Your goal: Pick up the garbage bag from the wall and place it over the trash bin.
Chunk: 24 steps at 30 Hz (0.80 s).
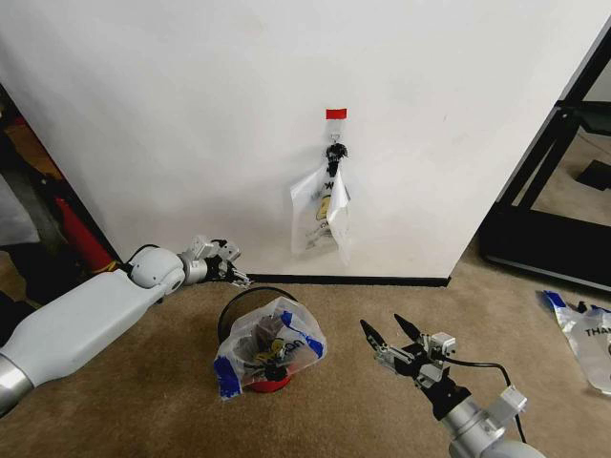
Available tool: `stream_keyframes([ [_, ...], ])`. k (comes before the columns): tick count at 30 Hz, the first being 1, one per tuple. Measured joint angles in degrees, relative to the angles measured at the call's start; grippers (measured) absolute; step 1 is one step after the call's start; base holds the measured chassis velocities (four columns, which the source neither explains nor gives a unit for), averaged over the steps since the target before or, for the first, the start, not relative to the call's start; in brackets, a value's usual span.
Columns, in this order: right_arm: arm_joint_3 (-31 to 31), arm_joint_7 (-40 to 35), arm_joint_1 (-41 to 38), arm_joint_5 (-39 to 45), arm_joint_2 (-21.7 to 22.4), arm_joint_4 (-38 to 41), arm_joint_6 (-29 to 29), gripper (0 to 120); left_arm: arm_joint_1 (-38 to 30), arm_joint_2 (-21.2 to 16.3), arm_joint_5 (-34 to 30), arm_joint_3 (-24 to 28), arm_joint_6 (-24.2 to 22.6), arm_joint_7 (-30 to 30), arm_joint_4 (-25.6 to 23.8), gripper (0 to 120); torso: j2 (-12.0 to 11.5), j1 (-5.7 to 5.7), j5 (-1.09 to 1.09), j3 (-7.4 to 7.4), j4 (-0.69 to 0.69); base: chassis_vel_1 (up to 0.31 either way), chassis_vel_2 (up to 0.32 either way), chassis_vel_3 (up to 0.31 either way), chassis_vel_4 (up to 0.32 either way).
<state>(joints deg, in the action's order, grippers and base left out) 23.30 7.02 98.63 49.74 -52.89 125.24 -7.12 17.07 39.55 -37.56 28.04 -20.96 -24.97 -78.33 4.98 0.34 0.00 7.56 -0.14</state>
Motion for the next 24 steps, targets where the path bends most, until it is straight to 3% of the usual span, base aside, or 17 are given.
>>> stream_keyframes([
  [8, -1.0, -1.0, -1.1, 0.2, 0.1, -0.4, 0.6, 100, 2.2, -1.7, 1.8, 0.3, 1.6, -3.0, 0.4, 90, 0.0, 0.00, 0.00, 0.00, 0.01, 0.000, 0.000, 0.000, 0.000],
  [18, -0.9, -1.8, -0.9, -0.3, 0.2, -0.5, 0.9, 100, 3.1, -0.8, -1.6, 0.5, 0.4, -2.6, -0.6, 87, 0.0, 0.00, 0.01, 0.00, 0.00, 0.000, 0.000, 0.000, 0.000],
  [24, -1.4, -2.4, -1.0, -0.5, 0.1, -0.4, 1.0, 100, 2.4, -0.5, -0.8, 2.6, 0.3, -2.7, 0.2, 70, 0.0, 0.00, 0.00, 0.00, 0.00, 0.000, 0.000, 0.000, 0.000],
])
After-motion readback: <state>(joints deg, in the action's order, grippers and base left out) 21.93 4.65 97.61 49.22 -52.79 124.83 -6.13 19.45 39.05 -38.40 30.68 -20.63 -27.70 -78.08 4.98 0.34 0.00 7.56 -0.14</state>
